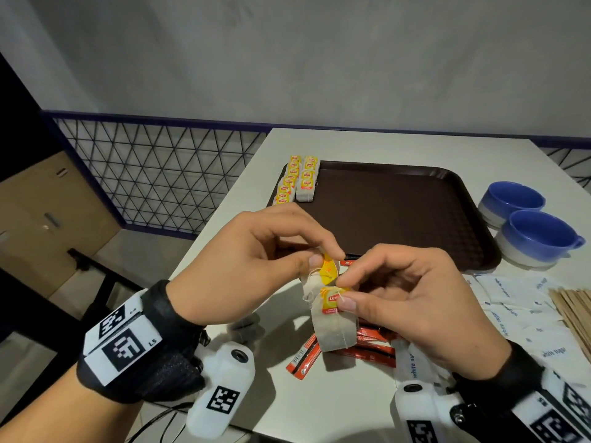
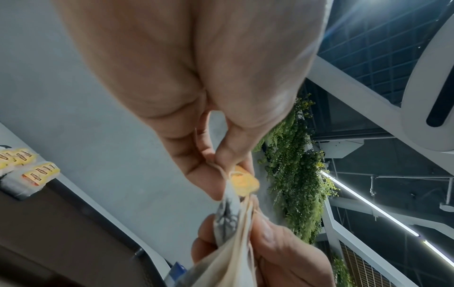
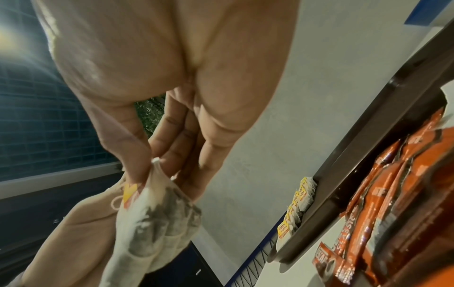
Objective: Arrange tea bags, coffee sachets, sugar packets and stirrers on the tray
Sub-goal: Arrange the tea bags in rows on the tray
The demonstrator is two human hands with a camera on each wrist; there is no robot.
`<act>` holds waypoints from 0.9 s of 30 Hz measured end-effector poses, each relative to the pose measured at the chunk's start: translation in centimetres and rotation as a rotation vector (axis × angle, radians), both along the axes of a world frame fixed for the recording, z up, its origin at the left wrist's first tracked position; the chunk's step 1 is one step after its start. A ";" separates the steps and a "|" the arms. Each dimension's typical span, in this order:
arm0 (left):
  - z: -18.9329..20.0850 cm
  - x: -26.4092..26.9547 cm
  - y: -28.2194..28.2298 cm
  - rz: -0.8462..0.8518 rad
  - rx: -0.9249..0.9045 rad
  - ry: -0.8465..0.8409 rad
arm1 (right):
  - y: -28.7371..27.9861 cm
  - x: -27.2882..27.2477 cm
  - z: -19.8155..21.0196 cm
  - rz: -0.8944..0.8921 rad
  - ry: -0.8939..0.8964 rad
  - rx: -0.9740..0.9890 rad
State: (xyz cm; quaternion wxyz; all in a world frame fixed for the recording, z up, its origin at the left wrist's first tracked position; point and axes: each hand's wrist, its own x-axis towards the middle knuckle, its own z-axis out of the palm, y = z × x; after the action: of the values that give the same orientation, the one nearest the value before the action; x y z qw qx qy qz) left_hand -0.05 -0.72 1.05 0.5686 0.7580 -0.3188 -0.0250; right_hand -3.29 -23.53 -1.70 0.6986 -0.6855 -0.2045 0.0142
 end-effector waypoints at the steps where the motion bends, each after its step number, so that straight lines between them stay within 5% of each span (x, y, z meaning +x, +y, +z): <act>1: 0.0 0.0 0.0 -0.009 -0.017 0.004 | 0.0 0.0 0.0 -0.002 0.001 0.001; 8: 0.0 0.4 1.0 0.102 0.042 -0.104 | -0.3 0.0 0.1 -0.057 0.028 0.037; 27: 0.0 -0.4 0.0 0.195 -0.145 0.111 | -0.5 0.2 0.3 -0.107 -0.039 -0.008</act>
State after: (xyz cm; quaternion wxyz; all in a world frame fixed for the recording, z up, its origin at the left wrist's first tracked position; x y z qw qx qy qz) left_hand -0.44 -0.70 1.06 0.6383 0.7398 -0.2126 0.0115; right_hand -3.05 -24.07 -1.42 0.6916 -0.6982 -0.1812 -0.0358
